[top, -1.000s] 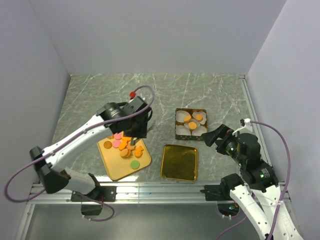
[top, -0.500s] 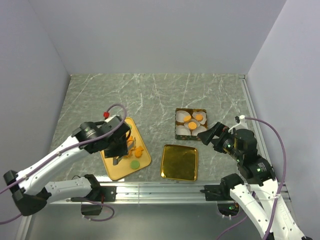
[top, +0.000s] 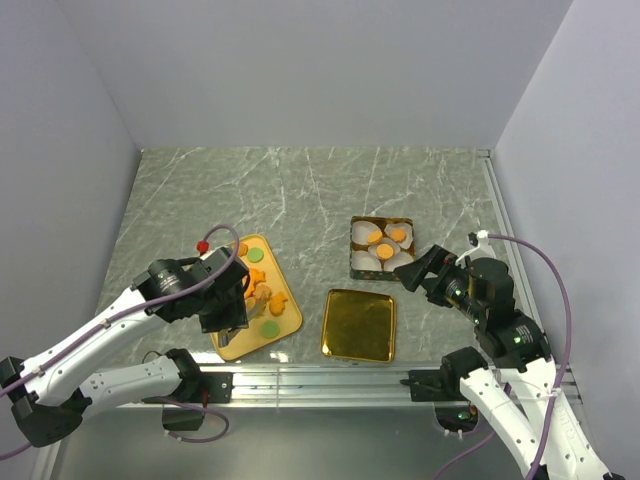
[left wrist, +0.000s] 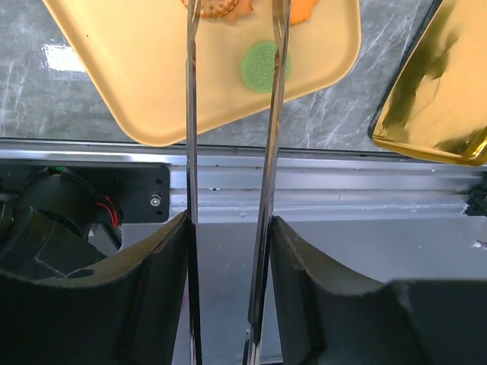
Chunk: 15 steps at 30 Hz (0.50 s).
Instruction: Pack the cookies
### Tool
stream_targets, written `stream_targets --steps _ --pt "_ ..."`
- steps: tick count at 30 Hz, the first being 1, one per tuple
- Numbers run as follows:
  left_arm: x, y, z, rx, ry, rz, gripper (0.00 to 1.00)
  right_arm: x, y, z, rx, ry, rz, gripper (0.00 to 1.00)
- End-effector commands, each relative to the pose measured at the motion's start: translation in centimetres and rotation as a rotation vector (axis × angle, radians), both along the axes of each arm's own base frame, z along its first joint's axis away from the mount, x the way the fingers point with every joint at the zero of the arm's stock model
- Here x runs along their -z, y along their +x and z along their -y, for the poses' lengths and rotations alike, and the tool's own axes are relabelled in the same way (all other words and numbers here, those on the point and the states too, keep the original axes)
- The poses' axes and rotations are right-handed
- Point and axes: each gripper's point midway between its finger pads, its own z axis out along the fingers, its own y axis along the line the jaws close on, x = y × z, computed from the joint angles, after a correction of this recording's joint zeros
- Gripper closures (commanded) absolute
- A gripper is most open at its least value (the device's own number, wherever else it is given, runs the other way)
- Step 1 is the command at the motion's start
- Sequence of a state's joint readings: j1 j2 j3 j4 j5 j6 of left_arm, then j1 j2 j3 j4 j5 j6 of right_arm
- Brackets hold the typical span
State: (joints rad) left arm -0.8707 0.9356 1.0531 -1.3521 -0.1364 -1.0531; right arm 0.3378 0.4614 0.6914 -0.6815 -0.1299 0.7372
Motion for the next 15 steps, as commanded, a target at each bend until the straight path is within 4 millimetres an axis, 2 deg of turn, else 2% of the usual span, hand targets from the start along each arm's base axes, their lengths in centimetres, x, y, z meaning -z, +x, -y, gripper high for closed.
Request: stream_targets --steps 1,11,15 --pt "0.1 -0.2 -0.5 -0.042 0.006 -0.004 0.5 -0.3 -0.2 -0.2 -0.026 -0.006 0.018 0.0" --pt "1.0 0.2 -1.3 -0.102 0.05 0.005 0.5 -0.3 -0.6 -0.1 -0.04 -0.023 0.017 0.0" --pt "2.0 -0.1 -1.8 -0.144 0.065 -0.013 0.5 -0.3 -0.7 0.0 -0.042 -0.032 0.018 0.0"
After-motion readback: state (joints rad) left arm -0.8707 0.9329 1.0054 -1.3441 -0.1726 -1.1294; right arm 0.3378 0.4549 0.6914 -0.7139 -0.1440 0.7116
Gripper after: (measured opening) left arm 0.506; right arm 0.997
